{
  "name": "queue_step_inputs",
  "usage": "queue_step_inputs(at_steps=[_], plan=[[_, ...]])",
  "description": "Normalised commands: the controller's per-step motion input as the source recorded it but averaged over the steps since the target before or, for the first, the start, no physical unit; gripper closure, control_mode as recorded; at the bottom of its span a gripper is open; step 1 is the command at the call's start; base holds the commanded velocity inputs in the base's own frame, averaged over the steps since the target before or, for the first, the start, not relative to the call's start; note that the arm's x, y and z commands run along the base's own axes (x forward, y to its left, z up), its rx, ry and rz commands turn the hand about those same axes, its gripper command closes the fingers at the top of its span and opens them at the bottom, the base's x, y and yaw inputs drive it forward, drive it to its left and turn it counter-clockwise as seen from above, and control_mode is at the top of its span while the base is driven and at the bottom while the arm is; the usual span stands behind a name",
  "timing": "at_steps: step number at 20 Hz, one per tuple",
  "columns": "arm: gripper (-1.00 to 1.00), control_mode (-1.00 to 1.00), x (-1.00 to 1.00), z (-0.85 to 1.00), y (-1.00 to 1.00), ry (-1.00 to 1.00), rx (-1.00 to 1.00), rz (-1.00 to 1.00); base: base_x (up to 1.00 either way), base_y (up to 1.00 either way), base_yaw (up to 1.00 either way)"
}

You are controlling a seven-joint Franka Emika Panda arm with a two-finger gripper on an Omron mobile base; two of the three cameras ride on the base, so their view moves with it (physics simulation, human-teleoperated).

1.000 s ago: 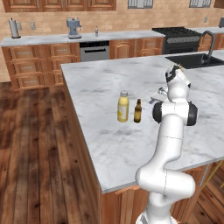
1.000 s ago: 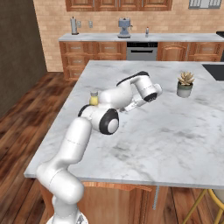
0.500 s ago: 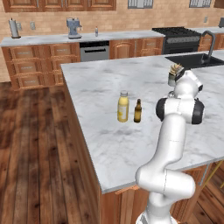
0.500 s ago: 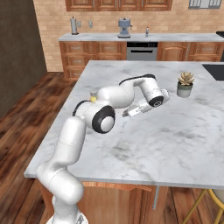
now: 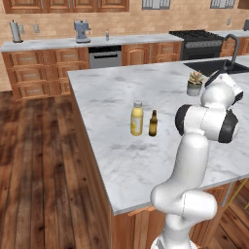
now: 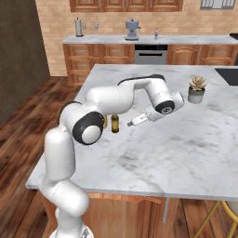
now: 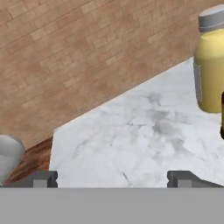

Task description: Place the drinks on the dining counter in a tight cluster.

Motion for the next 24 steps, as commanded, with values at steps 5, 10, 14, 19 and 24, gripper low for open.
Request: queue_step_inputs(at_steps=[5,10,14,19,24], plan=[[-1.0,-1.0,-0.75,0.34,0.33,0.01,-0.33,-0.33,0.0,0.0,0.0],[-1.0,-1.0,-0.14,0.37,0.37,0.19,-0.51,-0.36,0.0,0.0,0.0],[-1.0,-1.0,0.0,0.45,0.61,0.27,-0.54,-0.3,0.0,0.0,0.0],[-1.0,-1.0,-0.01,0.6,0.36,0.32,-0.37,-0.37,0.0,0.0,0.0],[-1.0,-1.0,-0.51,0.44,0.31,0.14,-0.1,-0.44,0.0,0.0,0.0]])
